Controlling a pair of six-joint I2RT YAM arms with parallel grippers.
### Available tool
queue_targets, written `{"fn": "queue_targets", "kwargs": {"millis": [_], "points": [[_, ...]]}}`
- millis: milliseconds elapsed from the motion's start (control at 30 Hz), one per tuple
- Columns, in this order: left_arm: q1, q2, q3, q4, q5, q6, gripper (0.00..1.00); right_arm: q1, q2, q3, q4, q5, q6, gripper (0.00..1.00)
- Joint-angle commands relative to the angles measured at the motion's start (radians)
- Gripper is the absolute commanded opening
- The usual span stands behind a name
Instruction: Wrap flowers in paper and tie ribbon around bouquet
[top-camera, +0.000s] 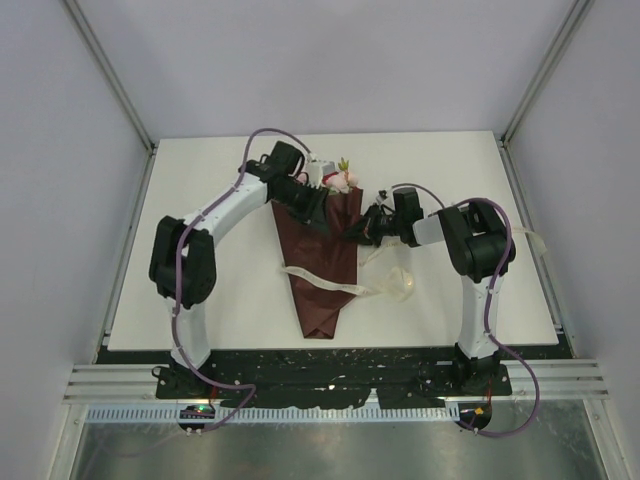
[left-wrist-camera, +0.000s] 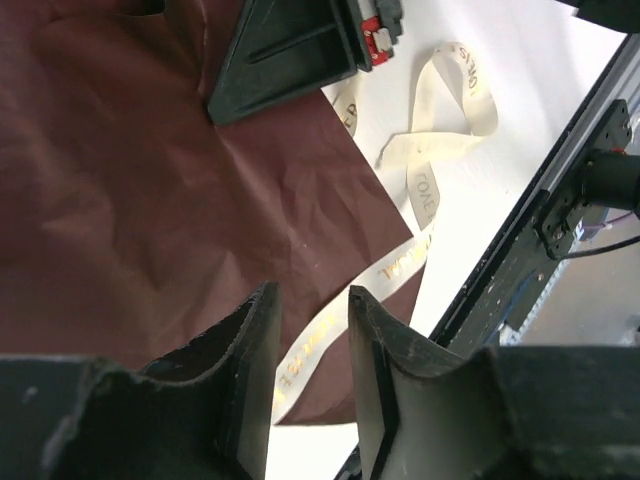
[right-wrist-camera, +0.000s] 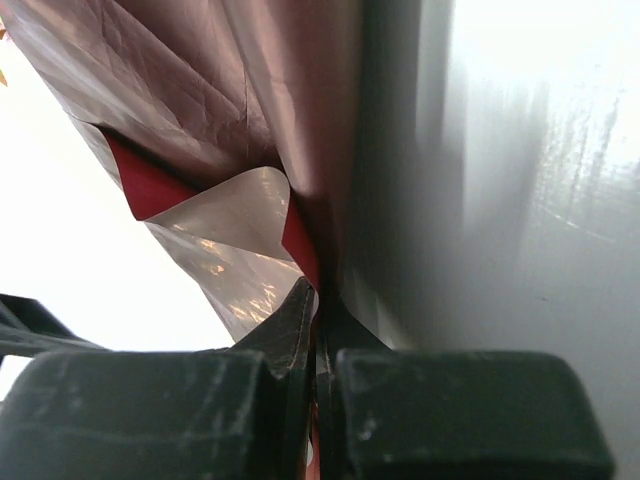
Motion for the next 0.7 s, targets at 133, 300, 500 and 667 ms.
{"fn": "queue_targets", "kwargs": {"millis": [133,300,500,667], "points": [[-0.020,0.165,0.069,0.053,-0.083,-0.134,0.40,-0.004,-0.079,0.046,-0.090,-0.063,-0.145,0.19],[-0.017,0.248,0.098,-0.004,-0.105,-0.112,0.33,-0.039,-0.189,0.095,-0.330,-0.095,-0.348,0.54],[-0.019,0.260,0.079,0.010,-0.109,-0.104,0.30,-0.140,-0.322,0.199,-0.943,-0.049,-0.823,0.68],[-0.023,0.271,0.096,0.010,-0.109,-0.109,0.29,-0.151,-0.395,0.195,-1.269,0.199,-1.137,0.68]]}}
